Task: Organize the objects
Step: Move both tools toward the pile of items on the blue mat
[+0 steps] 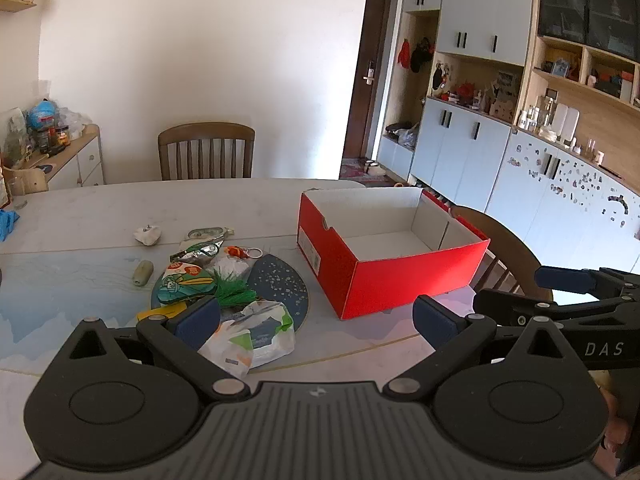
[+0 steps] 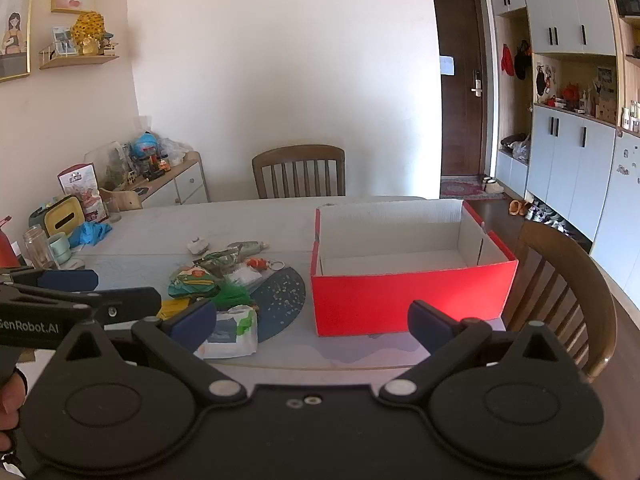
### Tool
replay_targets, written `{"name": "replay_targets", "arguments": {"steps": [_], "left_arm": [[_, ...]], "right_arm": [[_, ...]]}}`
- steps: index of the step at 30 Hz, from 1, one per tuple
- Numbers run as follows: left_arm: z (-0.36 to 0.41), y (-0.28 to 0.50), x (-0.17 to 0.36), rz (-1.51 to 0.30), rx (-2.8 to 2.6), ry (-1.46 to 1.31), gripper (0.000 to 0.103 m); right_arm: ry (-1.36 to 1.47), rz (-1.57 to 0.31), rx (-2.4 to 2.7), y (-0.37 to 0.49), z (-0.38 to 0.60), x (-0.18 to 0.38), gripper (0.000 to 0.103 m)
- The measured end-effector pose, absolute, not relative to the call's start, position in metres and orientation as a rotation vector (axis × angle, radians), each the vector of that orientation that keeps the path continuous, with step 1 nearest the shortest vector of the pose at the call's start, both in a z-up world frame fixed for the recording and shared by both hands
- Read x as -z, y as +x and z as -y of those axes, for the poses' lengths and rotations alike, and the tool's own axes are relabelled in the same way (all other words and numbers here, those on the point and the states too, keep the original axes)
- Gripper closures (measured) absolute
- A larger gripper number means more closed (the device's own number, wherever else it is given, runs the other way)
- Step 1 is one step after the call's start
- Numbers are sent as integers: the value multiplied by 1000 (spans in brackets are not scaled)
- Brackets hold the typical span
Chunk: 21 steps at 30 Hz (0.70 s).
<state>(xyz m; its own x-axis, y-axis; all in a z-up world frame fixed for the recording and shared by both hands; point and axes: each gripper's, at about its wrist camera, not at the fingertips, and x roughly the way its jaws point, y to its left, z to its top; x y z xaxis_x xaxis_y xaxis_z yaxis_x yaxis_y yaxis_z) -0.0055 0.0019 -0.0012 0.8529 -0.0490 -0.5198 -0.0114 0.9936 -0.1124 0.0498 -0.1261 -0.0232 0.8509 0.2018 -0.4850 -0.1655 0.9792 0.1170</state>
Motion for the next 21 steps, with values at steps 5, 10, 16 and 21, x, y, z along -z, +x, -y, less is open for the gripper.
{"name": "replay_targets", "arguments": {"steps": [5,10,16,21], "left_arm": [[-3,-9,-1,-546,16,-121,0],[-3,-12,-1,-548,14,-131,0],[-3,-15,-3,-543,15,-138,0],[0,-18,-5,-528,57,-147,0]], "right_arm": [[70,-511,-200,48,125,21,1],[71,-509,-203,48,126,21,1],[69,-507,-198,46,126,20,1],[62,-506,-191,46,125,20,2]]}}
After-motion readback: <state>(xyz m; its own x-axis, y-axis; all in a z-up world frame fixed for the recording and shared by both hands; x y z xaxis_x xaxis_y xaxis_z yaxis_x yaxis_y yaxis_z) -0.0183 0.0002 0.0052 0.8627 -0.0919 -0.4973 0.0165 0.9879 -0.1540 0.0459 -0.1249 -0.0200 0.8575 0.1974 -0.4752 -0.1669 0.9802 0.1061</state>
